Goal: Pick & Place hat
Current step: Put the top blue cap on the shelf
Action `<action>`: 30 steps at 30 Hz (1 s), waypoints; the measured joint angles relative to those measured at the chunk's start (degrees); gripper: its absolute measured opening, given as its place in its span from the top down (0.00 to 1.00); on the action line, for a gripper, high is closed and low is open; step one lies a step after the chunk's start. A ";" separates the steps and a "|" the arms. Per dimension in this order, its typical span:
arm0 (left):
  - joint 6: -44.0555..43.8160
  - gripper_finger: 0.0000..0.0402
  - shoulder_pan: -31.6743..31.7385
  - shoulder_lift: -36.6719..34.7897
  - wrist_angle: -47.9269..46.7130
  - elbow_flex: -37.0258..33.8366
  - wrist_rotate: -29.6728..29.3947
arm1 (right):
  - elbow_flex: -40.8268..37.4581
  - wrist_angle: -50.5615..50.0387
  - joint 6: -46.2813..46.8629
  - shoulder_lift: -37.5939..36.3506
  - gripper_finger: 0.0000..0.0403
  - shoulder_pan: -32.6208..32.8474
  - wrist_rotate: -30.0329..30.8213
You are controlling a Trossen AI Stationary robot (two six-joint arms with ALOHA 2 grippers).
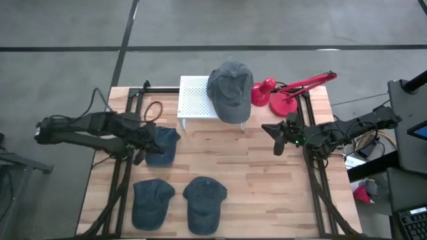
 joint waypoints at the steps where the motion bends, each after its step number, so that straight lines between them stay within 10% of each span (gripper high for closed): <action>1: -1.59 1.00 0.01 1.14 0.19 1.05 0.01 | -0.60 0.68 -0.63 -0.62 0.98 0.00 -0.43; 30: -27.99 1.00 0.01 16.47 6.55 4.77 -1.73 | -29.93 42.16 -16.56 -18.63 0.98 -0.06 -11.17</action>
